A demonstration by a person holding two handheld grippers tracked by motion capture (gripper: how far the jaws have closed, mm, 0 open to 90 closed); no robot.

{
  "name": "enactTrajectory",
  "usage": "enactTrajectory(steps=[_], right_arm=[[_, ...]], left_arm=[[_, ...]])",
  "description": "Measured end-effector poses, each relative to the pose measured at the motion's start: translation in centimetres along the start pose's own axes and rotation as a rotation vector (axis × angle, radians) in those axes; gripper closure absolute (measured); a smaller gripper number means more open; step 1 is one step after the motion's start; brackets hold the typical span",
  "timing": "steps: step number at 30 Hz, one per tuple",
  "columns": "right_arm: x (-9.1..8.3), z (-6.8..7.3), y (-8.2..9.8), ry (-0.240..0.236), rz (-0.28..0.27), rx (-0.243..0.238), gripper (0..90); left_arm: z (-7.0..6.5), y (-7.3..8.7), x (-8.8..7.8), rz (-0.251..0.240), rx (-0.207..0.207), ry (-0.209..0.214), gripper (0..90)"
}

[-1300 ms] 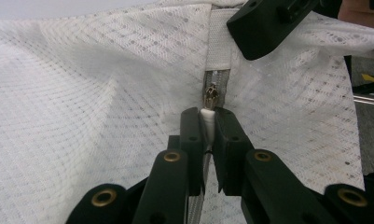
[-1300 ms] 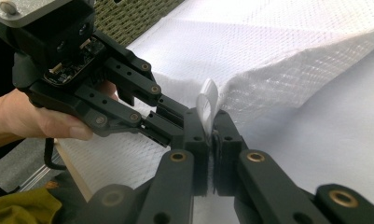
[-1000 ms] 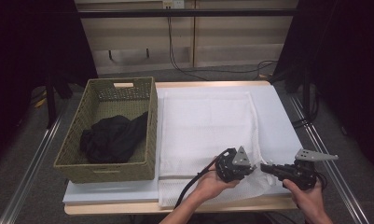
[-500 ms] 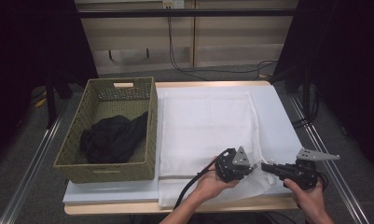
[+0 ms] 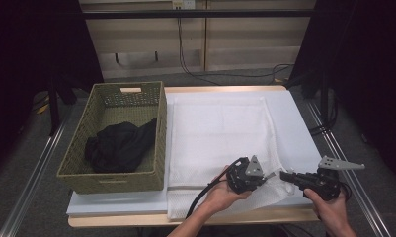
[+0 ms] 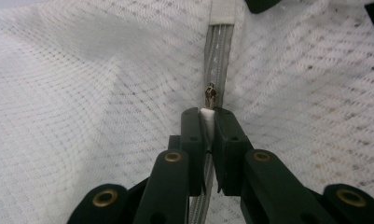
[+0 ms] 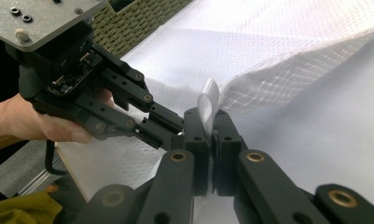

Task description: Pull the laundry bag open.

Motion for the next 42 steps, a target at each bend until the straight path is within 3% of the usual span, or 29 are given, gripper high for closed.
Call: enactTrajectory(steps=[3, 11, 12, 15, 17, 23, 24, 28, 35, 37, 42], right_arm=[[-0.1, 0.0, 0.1, -0.002, 0.004, 0.000, 87.1], [0.0, -0.1, 0.2, 0.007, 0.002, 0.003, 87.0], [0.0, -0.1, 0.2, 0.009, 0.001, 0.006, 87.0], [-0.1, -0.2, 0.3, 0.007, 0.002, 0.004, 87.0], [-0.2, -0.1, 0.3, 0.005, 0.003, 0.002, 87.1], [-0.3, -0.2, 0.4, 0.011, -0.003, 0.001, 87.0], [-0.3, -0.2, 0.4, 0.008, -0.002, 0.003, 87.1], [-0.4, -0.2, 0.5, 0.011, -0.004, 0.004, 87.1], [-0.6, -0.2, 0.2, 0.014, -0.010, 0.007, 87.1], [-0.6, -0.2, 0.3, 0.012, -0.008, 0.006, 87.1], [-0.6, -0.3, 0.3, 0.013, -0.009, 0.005, 87.1]], left_arm=[[0.0, 0.1, -0.1, 0.008, 0.019, -0.003, 83.6], [0.1, 0.3, -0.2, 0.019, 0.010, -0.016, 83.7], [0.2, 0.4, -0.4, 0.041, 0.025, -0.015, 83.7], [0.3, 0.6, -0.4, 0.012, -0.006, -0.008, 83.7], [0.3, 0.5, -0.4, 0.036, 0.019, -0.014, 83.7], [0.5, 0.8, -0.6, 0.021, 0.006, -0.022, 83.8], [0.6, 0.8, -0.7, 0.042, 0.013, -0.024, 83.9], [0.6, 1.0, -0.8, 0.020, -0.004, -0.025, 83.9], [0.7, 1.2, -1.0, 0.060, 0.021, -0.031, 84.2], [0.7, 1.2, -1.0, 0.038, 0.008, -0.033, 84.2], [0.8, 1.3, -1.0, 0.052, 0.011, -0.032, 84.2]])
Point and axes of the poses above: each handheld gripper's, and its own axes: x roughly forward along the jaws, y roughly out of its underside, z roughly to its left, the point moved 2 cm from there along x, roughly forward along the jaws, and after that the axes turned 4 degrees about x, right-handed, at the moved point
